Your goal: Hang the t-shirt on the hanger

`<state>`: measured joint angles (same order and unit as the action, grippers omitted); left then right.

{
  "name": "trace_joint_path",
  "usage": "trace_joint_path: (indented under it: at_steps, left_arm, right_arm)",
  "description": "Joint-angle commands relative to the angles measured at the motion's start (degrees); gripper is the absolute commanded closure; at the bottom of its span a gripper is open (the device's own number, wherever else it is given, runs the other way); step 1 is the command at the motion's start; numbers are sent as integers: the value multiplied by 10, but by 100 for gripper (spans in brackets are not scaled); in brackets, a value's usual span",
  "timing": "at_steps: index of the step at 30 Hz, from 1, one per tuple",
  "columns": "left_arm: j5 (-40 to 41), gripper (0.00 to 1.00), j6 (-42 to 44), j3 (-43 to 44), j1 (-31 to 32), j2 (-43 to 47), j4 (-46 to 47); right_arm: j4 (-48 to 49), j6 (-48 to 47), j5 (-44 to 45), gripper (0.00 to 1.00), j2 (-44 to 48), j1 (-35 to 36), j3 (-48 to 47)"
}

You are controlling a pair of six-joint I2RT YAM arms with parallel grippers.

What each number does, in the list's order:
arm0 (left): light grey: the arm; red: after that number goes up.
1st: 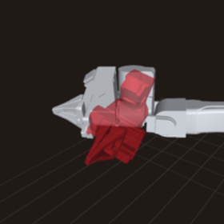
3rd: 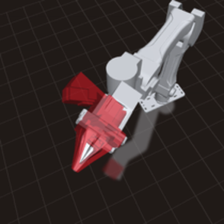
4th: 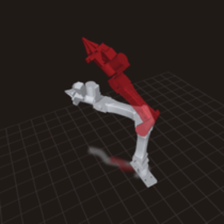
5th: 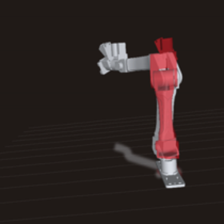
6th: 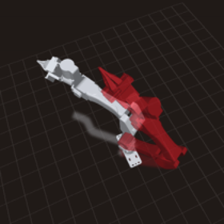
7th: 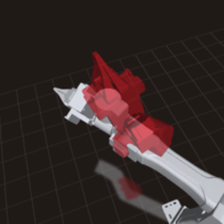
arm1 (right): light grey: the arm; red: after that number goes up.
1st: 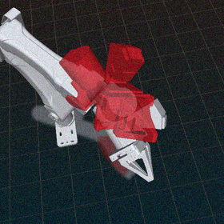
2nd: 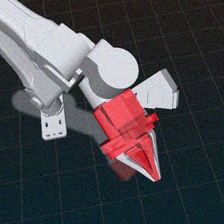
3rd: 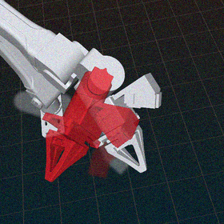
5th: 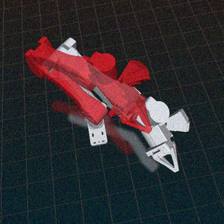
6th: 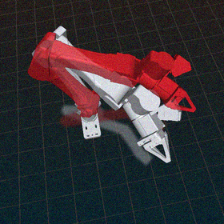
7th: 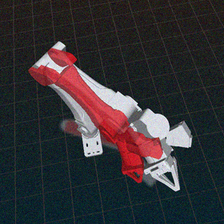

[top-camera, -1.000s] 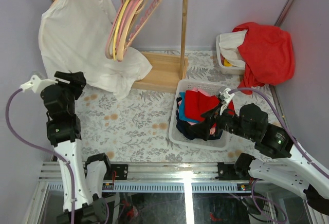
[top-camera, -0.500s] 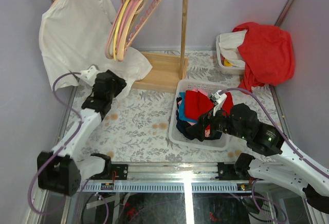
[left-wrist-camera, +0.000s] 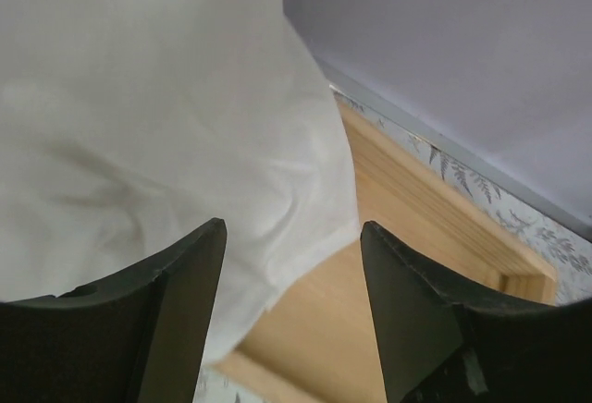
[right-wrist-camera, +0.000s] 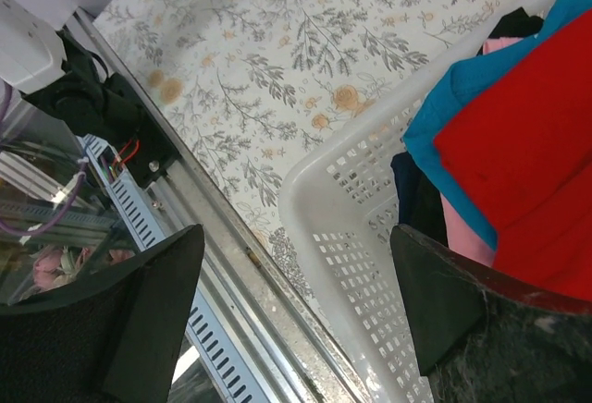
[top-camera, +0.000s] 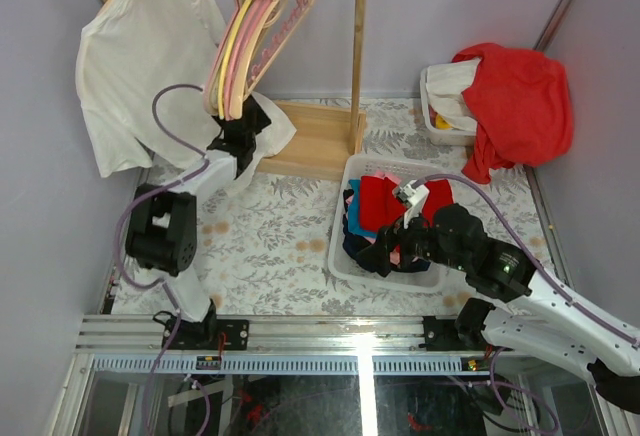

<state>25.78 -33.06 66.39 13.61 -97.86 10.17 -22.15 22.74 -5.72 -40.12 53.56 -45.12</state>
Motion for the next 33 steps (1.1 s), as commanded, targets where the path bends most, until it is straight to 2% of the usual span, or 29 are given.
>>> trace_joint_path:
  at_steps: [1,5,10,18,26,33]
  left_arm:
    - [-16,41,91,82,-34,-79,31]
    - [-13,41,89,108,-68,-115,1]
    - [9,41,101,187,-101,-181,-70]
    - [13,41,111,296,-153,-256,-116]
    - [25,41,85,309,-216,-262,-127]
    - [38,41,74,326,-234,-268,-126]
  right_arm:
    - [41,-2,-7,11,-8,0,9]
    - [57,-5,-8,10,-25,0,18]
    - [81,-6,-15,11,-50,0,32]
    - [89,-22,-24,11,-88,0,23]
    - [83,-34,-22,10,-110,0,9]
    - [70,-41,-22,10,-115,0,-3]
